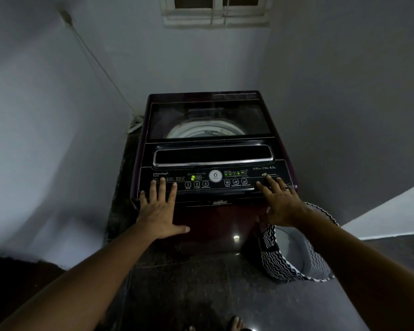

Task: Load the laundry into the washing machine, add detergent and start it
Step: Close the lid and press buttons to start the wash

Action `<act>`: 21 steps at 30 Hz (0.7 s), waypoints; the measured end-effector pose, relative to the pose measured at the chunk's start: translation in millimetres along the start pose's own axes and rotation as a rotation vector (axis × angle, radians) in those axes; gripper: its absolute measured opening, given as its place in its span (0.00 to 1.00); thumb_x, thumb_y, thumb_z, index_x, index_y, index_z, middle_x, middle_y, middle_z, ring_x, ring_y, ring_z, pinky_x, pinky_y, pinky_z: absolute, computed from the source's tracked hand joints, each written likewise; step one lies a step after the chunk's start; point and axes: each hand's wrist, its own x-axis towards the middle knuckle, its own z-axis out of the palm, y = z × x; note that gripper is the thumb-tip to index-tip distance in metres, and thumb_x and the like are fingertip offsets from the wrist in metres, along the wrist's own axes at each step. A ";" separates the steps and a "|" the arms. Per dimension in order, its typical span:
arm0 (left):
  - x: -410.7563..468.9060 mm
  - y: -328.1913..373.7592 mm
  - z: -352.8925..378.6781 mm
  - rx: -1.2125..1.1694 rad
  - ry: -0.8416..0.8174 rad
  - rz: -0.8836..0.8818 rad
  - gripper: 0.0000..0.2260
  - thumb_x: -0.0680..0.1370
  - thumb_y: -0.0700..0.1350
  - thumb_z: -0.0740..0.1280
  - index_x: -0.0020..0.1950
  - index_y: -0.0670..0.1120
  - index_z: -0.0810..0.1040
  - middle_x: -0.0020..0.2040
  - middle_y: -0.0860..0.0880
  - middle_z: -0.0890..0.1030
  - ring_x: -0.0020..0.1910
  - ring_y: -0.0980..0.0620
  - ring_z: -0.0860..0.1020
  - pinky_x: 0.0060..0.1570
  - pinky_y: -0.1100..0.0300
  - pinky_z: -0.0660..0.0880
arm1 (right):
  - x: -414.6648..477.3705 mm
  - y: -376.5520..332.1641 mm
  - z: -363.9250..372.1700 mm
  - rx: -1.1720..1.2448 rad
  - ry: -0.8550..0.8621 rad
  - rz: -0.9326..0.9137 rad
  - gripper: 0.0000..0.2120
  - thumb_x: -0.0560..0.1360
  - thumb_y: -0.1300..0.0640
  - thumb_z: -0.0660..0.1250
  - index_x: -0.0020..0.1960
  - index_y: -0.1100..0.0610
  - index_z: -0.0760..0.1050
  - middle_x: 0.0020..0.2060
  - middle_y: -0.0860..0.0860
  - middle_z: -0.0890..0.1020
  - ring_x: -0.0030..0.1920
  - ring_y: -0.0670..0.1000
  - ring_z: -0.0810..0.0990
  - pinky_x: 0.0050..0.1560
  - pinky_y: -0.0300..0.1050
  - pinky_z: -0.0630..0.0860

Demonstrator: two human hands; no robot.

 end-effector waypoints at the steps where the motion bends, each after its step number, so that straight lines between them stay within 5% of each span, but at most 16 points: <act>1: -0.2 0.0 -1.3 0.000 -0.005 -0.002 0.64 0.60 0.81 0.60 0.78 0.49 0.29 0.77 0.39 0.28 0.76 0.35 0.31 0.73 0.31 0.45 | -0.1 1.1 -1.0 -0.009 0.008 -0.014 0.55 0.68 0.29 0.68 0.82 0.47 0.40 0.81 0.57 0.41 0.80 0.64 0.41 0.77 0.67 0.48; 7: -0.8 4.3 -11.2 -0.006 -0.080 -0.039 0.64 0.59 0.82 0.60 0.78 0.50 0.29 0.77 0.40 0.28 0.77 0.36 0.31 0.73 0.32 0.46 | 4.2 15.2 -16.1 -0.012 0.086 -0.123 0.52 0.61 0.25 0.58 0.80 0.46 0.54 0.78 0.56 0.56 0.80 0.60 0.50 0.74 0.66 0.61; 11: -0.6 6.1 -16.8 -0.001 -0.129 -0.051 0.64 0.59 0.82 0.60 0.78 0.50 0.29 0.76 0.40 0.27 0.76 0.37 0.31 0.74 0.32 0.46 | 14.9 27.2 -20.7 0.005 0.043 -0.134 0.55 0.67 0.29 0.69 0.82 0.48 0.44 0.81 0.56 0.45 0.81 0.61 0.44 0.76 0.65 0.58; 21: 0.7 10.7 -17.2 -0.008 -0.187 -0.076 0.66 0.57 0.84 0.58 0.76 0.49 0.26 0.74 0.40 0.23 0.75 0.37 0.27 0.73 0.31 0.43 | 19.0 34.8 -11.3 0.016 -0.007 -0.158 0.57 0.68 0.27 0.67 0.82 0.47 0.37 0.80 0.56 0.35 0.80 0.60 0.35 0.77 0.65 0.48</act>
